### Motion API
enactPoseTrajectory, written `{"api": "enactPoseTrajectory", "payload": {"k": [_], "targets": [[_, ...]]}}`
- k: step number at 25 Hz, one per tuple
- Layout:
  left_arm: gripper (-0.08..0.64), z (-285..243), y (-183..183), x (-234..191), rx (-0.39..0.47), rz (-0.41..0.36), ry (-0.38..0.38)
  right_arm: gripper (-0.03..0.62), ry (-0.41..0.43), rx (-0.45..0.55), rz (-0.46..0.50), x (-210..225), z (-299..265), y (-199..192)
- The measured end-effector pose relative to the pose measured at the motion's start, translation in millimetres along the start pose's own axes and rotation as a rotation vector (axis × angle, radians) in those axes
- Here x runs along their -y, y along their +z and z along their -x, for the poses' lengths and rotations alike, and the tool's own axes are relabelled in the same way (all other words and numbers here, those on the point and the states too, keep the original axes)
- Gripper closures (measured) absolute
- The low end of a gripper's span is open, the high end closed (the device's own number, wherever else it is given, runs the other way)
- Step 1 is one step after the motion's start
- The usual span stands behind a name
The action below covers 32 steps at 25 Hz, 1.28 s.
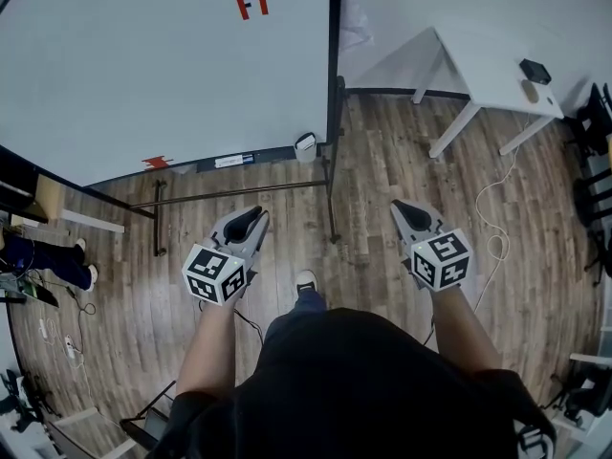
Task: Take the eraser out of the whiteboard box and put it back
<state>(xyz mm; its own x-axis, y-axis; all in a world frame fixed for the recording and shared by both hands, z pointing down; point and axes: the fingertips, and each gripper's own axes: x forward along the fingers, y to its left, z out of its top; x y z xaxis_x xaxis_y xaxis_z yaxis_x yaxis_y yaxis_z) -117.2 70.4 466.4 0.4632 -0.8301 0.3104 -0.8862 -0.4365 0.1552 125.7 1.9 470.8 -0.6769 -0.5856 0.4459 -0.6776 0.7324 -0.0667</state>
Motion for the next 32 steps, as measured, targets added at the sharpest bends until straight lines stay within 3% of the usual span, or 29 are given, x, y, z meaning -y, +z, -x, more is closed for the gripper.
{"api": "enactPoseTrajectory", "payload": {"k": [32], "targets": [[0.497, -56.1, 28.7, -112.5, -0.025, -0.023, -0.134, 0.598, -0.075, -0.021, -0.013, -9.2, -97.7, 59.8]]}}
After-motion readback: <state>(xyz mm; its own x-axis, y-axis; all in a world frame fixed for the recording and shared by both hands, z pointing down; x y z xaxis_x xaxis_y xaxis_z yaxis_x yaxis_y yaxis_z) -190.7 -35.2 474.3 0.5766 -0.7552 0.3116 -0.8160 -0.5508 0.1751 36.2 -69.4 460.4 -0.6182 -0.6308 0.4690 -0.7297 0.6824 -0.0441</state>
